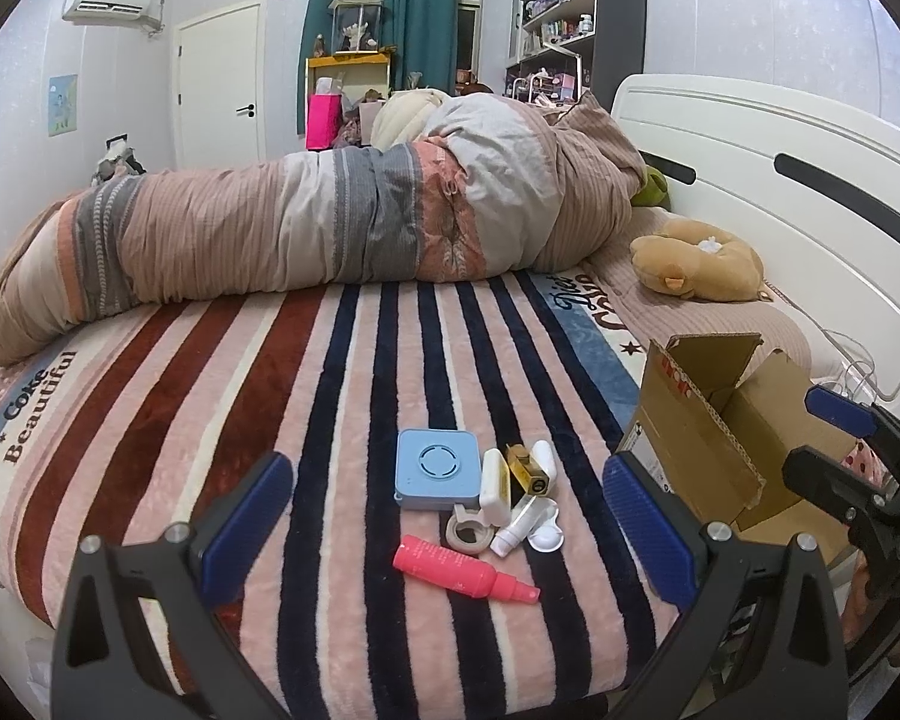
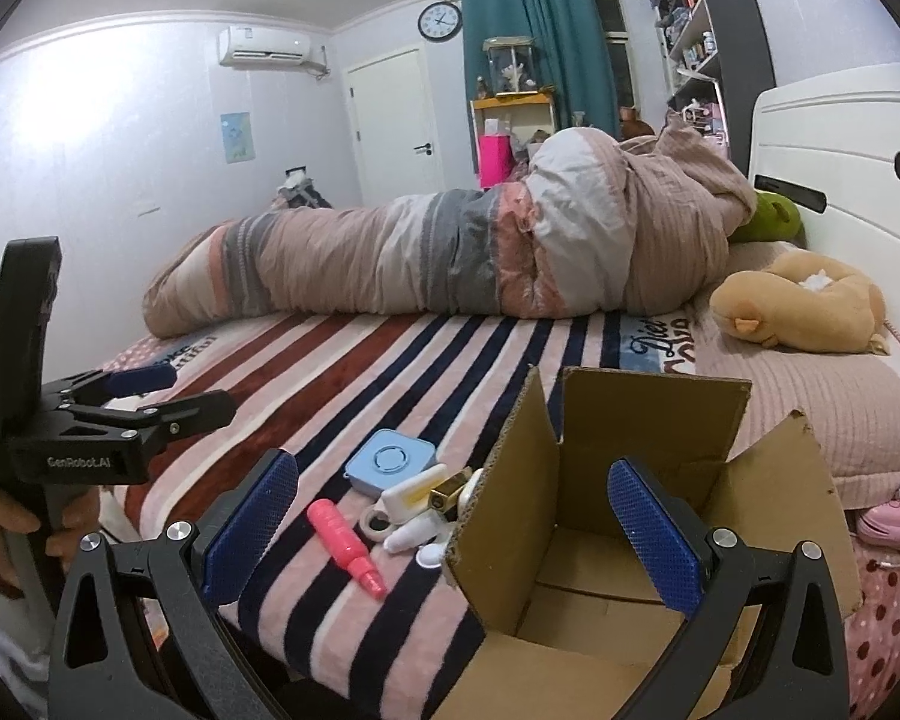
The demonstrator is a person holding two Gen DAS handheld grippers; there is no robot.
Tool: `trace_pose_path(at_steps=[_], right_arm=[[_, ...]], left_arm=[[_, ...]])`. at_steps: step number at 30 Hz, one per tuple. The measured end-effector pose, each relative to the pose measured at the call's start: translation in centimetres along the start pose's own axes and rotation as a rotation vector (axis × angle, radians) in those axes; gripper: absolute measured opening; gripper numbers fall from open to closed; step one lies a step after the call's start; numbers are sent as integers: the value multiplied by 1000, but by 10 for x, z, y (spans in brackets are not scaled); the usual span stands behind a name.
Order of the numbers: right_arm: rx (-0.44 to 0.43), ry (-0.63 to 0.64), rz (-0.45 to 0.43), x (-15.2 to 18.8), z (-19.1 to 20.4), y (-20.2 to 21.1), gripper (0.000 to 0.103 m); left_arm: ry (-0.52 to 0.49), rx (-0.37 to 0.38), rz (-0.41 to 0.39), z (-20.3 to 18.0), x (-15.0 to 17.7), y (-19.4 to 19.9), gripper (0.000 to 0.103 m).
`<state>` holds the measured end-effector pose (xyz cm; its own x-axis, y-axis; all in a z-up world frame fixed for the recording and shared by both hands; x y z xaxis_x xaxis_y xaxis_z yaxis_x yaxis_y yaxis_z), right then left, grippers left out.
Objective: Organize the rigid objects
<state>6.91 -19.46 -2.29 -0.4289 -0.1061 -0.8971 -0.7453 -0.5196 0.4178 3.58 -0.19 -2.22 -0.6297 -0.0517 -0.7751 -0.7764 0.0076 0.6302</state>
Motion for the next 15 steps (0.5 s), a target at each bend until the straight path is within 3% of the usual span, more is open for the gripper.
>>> trace_pose_path(at_steps=[8,12,15], right_arm=[[58,93,-27,-11,28,-2,103],[-36,202,38,-14,68,-27,102],[-49,281,142,5,99,-68,79]], left_arm=[[51,29,-40,24,-2,2,103],[120,33,-70,63,4,-13,103],[82,-41,-51,96,6,-21,103]])
Point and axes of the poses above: each gripper's, at about its wrist camera, not at the fingertips, and y roughly against the way its jaws point, z to its left, x to its underside, the point moved 6 cm from there along -y, roughly the way its jaws point, and after that the axes turned 1 degree about z, right-handed, at the moved point
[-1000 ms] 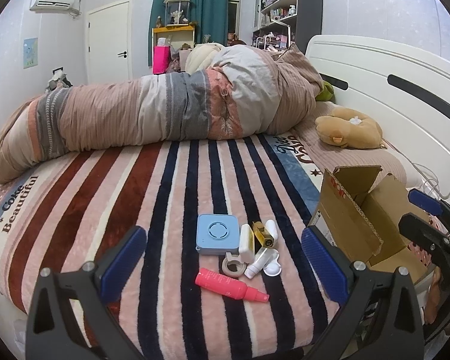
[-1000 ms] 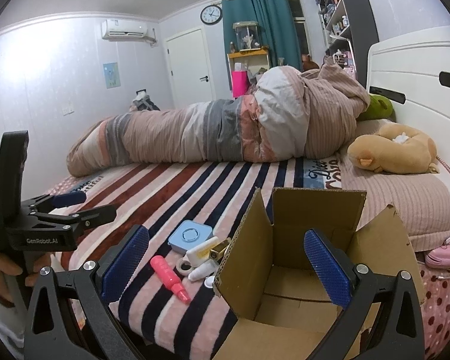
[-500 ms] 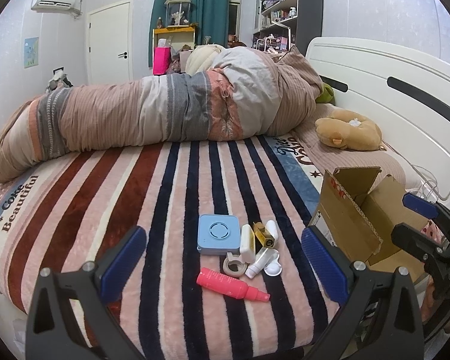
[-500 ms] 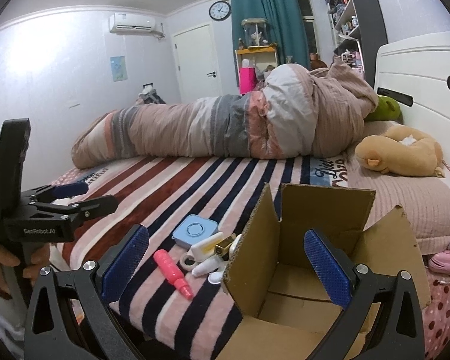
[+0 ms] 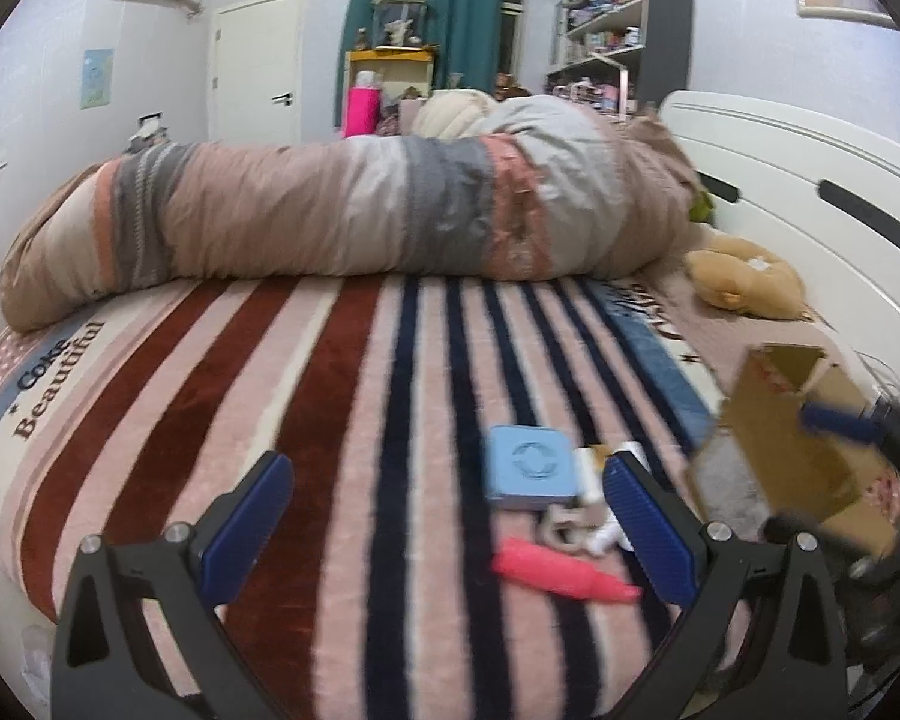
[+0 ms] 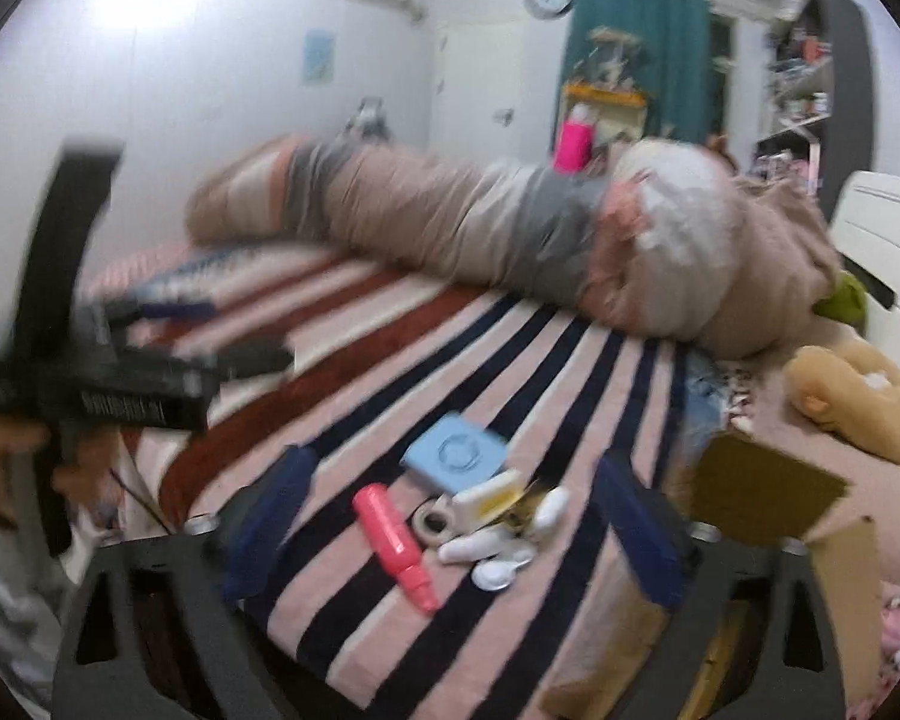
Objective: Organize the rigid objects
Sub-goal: 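Close the right gripper on the pink spray bottle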
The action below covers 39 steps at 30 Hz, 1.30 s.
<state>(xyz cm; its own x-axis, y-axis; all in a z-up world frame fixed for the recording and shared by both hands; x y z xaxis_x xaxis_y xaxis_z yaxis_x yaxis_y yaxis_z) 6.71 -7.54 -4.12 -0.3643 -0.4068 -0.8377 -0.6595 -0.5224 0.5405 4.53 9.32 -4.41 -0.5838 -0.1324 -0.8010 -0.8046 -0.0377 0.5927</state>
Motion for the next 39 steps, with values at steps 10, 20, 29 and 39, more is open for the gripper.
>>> trace_pose_path(at_steps=[10,20,29,39], right_arm=[[-101,14,332,68,38,-126,51],[-241,-58,475,90,31,-169,29],[-262,-55,460,83,47,-180,28],[-275,-79,326,52,47,-169,27]], left_arm=[[-107,-104,40,74,13,-41,102],[-177,-82,131,72,38,-69,102],[-172,48,135,49,39,-71,102],[-33,316,209,32,40,-61,102]])
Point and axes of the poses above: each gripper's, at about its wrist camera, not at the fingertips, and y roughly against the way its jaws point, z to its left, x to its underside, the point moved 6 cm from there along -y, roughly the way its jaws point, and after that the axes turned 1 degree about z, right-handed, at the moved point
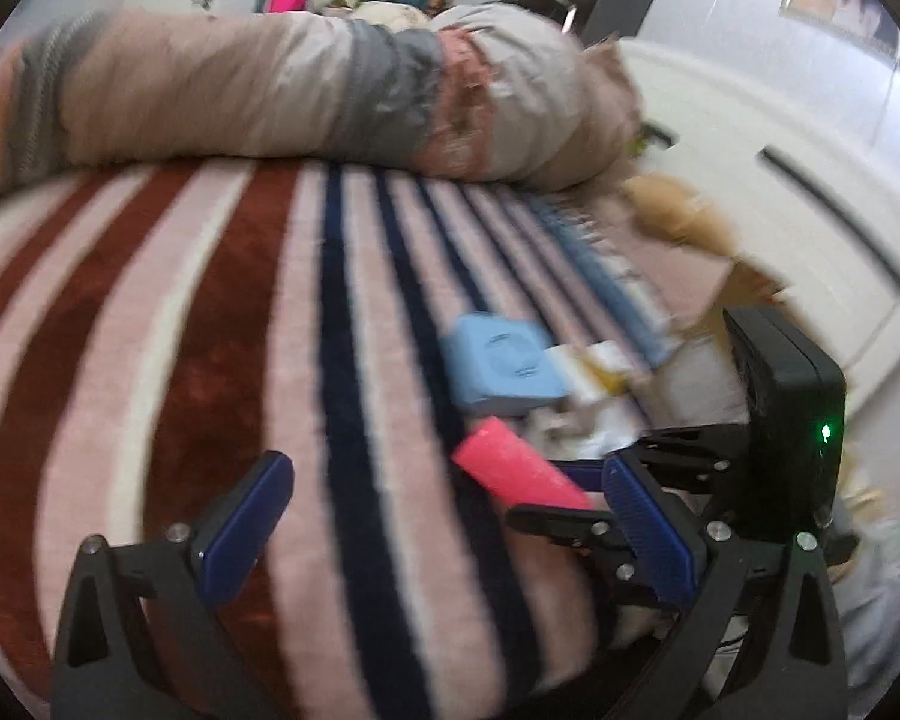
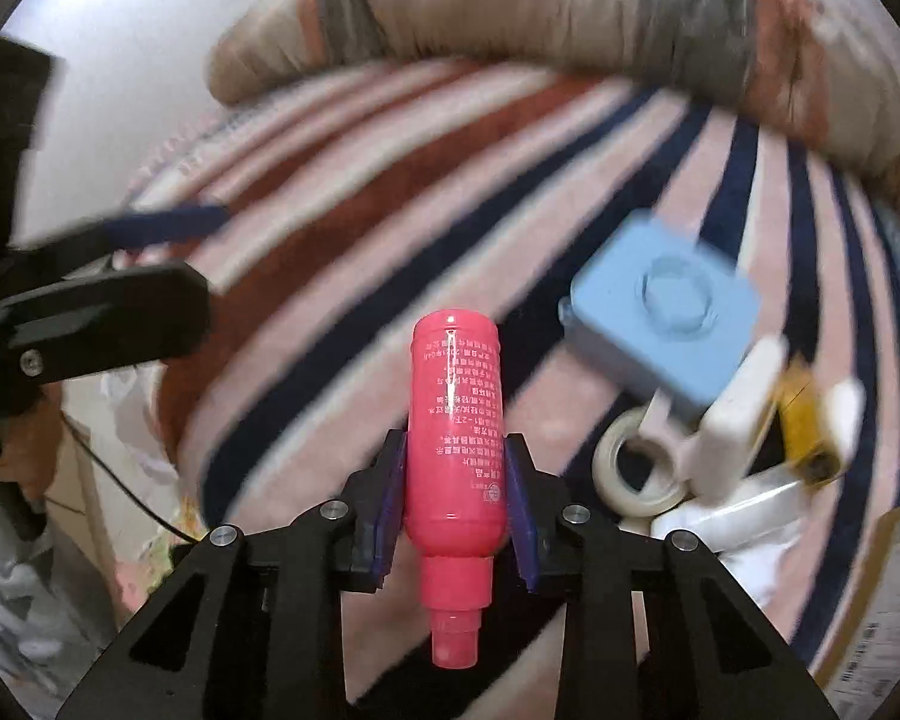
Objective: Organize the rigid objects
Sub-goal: 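Close the right gripper on the pink spray bottle, then carry the pink bottle into the cardboard box and open the right gripper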
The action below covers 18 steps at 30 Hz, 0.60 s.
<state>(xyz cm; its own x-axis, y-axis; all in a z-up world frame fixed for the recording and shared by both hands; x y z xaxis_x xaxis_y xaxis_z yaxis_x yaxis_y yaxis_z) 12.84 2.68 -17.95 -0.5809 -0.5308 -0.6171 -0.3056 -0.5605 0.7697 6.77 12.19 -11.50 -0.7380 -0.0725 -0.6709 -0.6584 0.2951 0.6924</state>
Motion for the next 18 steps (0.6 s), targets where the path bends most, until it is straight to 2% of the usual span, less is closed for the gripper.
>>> trace_pose_path(at_steps=[3,6,8,10,12,14,15,17,18], right_arm=[[7,26,-110,-9,10,44,27],[-23,50,-229,-15,21,96,27],[-26,62,-303,-15,23,126,27],[-13,68,-393,-13,18,161,27],[-3,60,-466,-8,12,190,27],[15,50,-510,-4,2,212,27],[47,45,-531,-1,-8,223,27],[93,21,-547,4,-27,236,27],[108,-12,-555,9,-42,244,27]], left_arm=[[-19,28,-14,-21,-11,6,102],[-82,177,-45,-70,-29,15,97],[-104,237,-55,-100,-43,17,93],[-122,294,-45,-127,-56,14,83],[-165,341,-37,-159,-70,1,64],[-185,346,-38,-181,-82,-5,54],[-196,337,-42,-193,-87,-12,45],[-232,340,-33,-222,-98,-35,37],[-256,354,-25,-239,-101,-47,36]])
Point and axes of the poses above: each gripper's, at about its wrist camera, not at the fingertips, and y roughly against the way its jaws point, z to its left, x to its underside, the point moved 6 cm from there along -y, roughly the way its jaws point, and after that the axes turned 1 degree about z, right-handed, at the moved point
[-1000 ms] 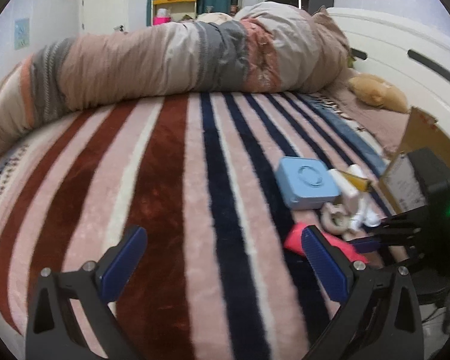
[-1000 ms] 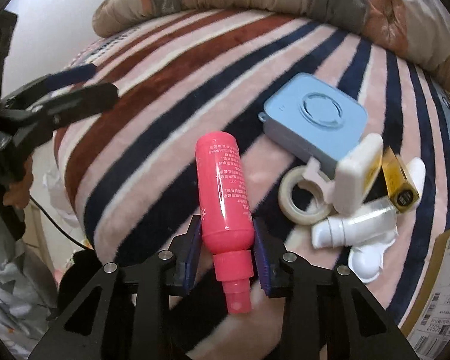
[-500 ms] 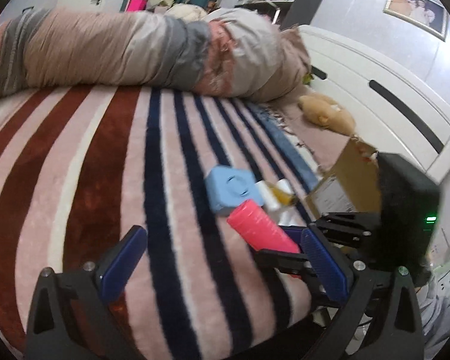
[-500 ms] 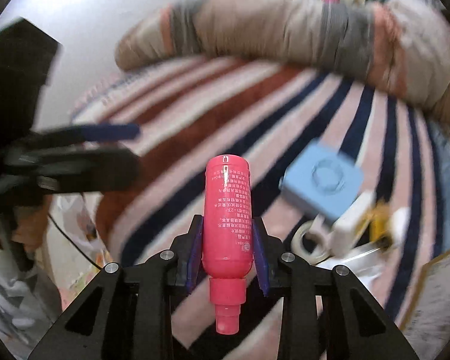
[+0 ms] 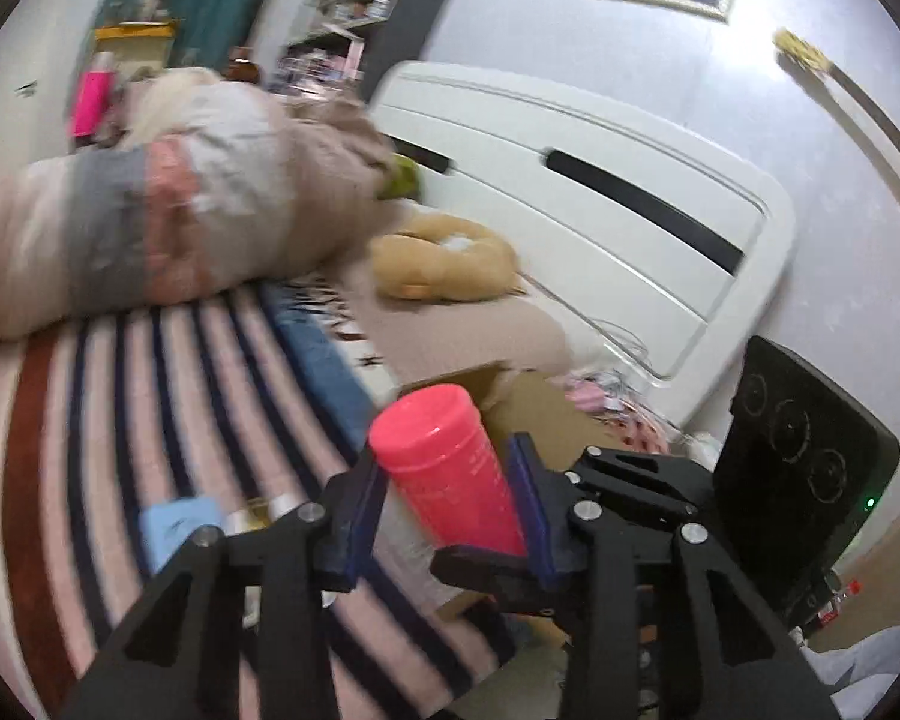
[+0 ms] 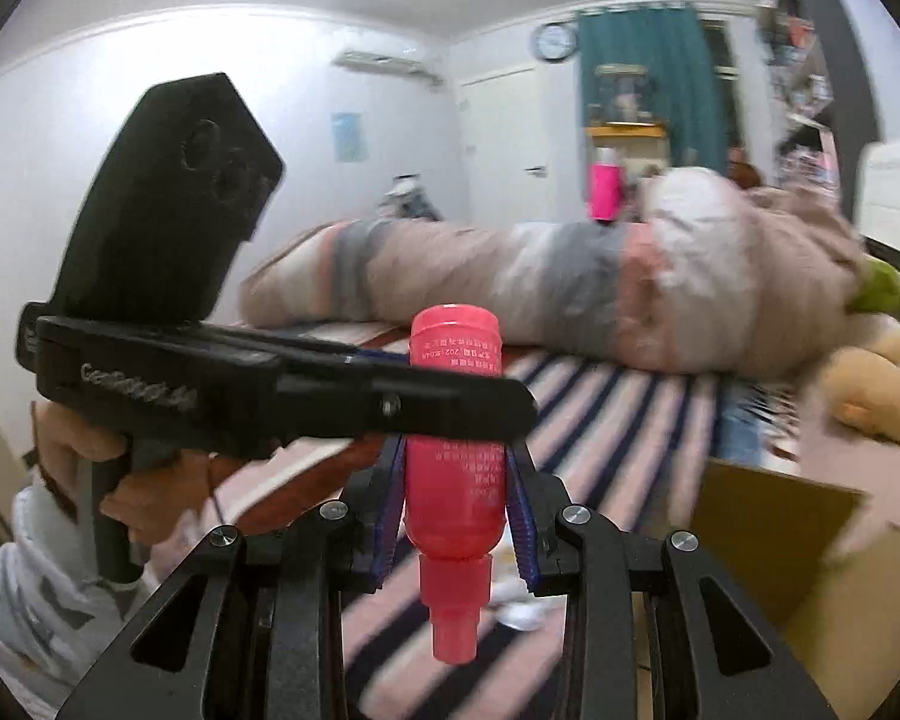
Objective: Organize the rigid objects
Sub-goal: 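Carry the pink bottle into the cardboard box and open the right gripper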
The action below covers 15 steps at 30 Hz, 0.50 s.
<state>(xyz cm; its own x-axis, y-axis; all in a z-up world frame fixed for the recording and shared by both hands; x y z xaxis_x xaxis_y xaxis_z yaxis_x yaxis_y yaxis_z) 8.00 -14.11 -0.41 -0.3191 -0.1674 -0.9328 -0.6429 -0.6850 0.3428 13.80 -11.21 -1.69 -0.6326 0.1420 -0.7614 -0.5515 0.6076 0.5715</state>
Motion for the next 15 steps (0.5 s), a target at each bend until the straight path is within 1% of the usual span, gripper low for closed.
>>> trace_pose_path(at_steps=[1,2,3,4,5,6,7,9,10,11,13,14,15], right_arm=[[13,-20,-6,1,-9,6,27],[33,-43,-16,4,-23,15,27],[56,-60,-21,8,-37,23,27],[69,-72,-20,12,-45,28,27],[89,-102,-15,18,-60,34,27],[103,-126,-7,23,-72,40,27],[116,-145,3,27,-80,45,27],[151,-194,49,42,-102,46,27],[153,-213,63,47,-109,46,27],[152,-250,84,54,-118,45,27],[153,-288,120,62,-128,38,27],[163,-301,154,68,-132,33,27],[174,-304,183,72,-135,29,27]], left_arm=[[-17,10,5,-13,-3,-3,36],[-49,14,15,-24,-7,-19,35],[-74,18,22,-37,-10,-27,33],[-107,21,36,-48,-14,-42,32],[-131,26,47,-62,-16,-47,30],[-161,26,70,-70,-19,-67,30],[-175,27,83,-83,-18,-69,30],[-197,23,128,-92,-12,-92,30],[-203,18,153,-96,-10,-104,30],[-205,14,171,-103,-5,-106,30],[-207,-3,214,-97,1,-123,30],[-205,-7,239,-93,4,-133,30],[-204,-9,255,-96,10,-132,30]])
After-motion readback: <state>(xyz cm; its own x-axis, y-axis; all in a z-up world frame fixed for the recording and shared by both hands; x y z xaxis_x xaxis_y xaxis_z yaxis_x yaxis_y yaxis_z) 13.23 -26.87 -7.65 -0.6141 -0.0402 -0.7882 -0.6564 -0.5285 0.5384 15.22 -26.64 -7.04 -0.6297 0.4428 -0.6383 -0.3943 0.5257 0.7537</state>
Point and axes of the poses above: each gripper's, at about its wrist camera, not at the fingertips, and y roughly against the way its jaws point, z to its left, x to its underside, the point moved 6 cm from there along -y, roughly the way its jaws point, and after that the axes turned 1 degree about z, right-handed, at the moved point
